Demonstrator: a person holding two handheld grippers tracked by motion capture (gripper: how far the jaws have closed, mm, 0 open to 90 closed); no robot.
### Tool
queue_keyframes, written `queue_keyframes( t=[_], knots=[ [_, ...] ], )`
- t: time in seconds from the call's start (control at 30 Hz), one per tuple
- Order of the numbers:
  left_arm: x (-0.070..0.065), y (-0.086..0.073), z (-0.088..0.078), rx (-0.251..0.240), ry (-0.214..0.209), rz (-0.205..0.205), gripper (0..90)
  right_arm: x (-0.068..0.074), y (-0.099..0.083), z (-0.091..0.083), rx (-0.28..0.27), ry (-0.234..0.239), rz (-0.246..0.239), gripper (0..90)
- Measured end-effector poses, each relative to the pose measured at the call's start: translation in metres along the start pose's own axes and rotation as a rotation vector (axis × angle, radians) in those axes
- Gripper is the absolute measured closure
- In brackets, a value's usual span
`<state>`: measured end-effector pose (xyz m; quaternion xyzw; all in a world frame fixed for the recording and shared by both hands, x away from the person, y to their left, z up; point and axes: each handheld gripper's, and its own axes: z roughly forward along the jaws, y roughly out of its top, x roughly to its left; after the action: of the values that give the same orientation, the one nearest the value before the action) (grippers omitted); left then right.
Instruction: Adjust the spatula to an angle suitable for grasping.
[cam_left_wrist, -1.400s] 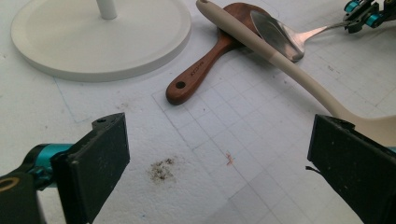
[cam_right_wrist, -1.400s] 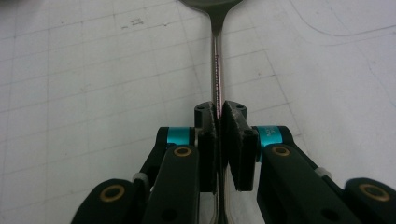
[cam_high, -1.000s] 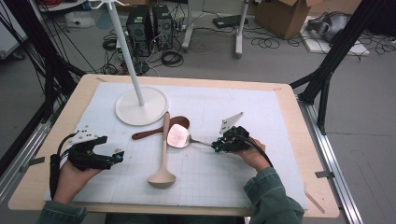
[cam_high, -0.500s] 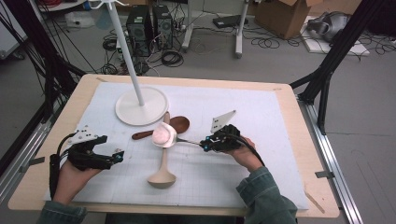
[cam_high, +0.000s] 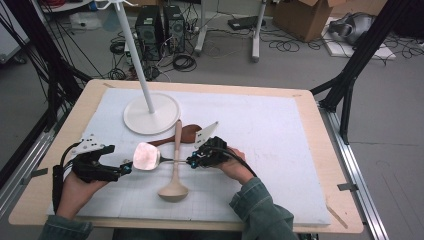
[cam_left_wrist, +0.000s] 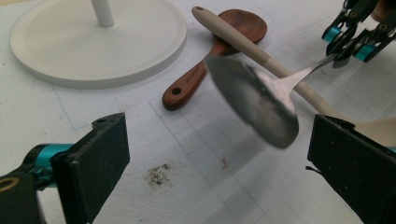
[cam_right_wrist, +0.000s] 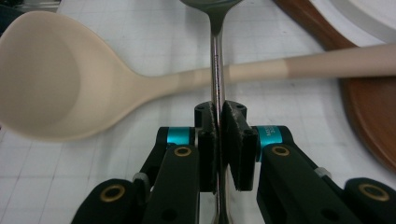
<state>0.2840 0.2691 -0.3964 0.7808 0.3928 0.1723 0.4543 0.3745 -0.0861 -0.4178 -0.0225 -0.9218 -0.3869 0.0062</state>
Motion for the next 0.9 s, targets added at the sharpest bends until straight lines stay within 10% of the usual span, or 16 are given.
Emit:
queue_keyframes(
  t=[0.27,0.9],
  knots=[
    [0.000,0.000,0.000,-0.004,0.002,-0.008,6.0,-0.001,0.005,0.021,0.031,0.031,-0.012,83.9],
    [-0.002,0.000,0.003,0.004,-0.014,0.002,6.0,0.002,0.000,0.006,0.021,-0.001,0.021,67.4]
  ],
)
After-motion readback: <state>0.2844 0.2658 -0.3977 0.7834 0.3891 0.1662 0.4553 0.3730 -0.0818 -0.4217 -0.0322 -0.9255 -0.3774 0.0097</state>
